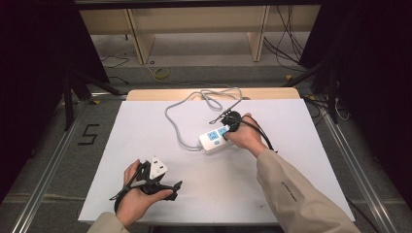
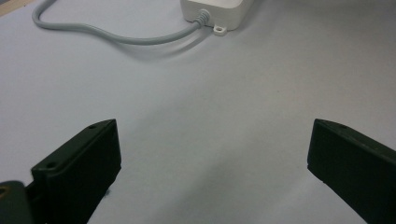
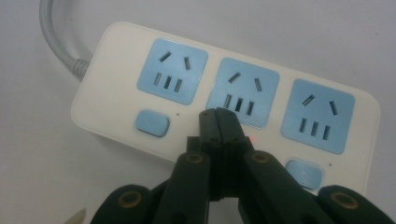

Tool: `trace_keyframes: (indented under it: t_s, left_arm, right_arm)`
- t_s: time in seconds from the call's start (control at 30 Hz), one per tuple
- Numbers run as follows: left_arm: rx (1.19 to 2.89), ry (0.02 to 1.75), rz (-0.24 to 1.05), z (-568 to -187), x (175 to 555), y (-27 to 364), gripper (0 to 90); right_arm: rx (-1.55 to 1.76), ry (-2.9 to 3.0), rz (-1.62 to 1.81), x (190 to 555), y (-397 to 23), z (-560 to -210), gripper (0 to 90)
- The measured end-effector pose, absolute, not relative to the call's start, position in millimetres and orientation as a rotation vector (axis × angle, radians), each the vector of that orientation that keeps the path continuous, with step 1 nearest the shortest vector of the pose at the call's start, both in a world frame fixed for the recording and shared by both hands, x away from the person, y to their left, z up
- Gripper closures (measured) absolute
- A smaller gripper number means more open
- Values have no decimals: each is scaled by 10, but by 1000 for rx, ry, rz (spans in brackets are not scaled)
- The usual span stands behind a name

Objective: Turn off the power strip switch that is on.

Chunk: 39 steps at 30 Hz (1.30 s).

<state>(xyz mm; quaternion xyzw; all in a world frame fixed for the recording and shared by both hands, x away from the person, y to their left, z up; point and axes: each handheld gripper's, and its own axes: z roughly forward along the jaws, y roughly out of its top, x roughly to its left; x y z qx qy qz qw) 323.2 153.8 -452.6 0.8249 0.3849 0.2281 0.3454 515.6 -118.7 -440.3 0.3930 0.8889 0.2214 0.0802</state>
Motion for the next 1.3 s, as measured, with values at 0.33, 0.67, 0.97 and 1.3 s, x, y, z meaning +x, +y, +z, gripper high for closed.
trace_keyframes:
  t_s: [0.33, 0.67, 0.97, 1.3]
  left_arm:
    - [2148, 998, 591, -4526, 3232, 1536, 26]
    - [2146, 997, 589, -4529, 3234, 1537, 26]
    - [2145, 999, 586, -4531, 3235, 1538, 26]
    - [2145, 1001, 586, -4534, 3238, 1539, 27]
  right_arm:
    - [1181, 2658, 686, 5161, -1207, -4407, 900]
    - [1178, 2652, 684, 5150, -1197, -4405, 900]
    - [1194, 2644, 709, 5149, -1213, -4412, 900]
    - [1190, 2637, 712, 5133, -1211, -4412, 900]
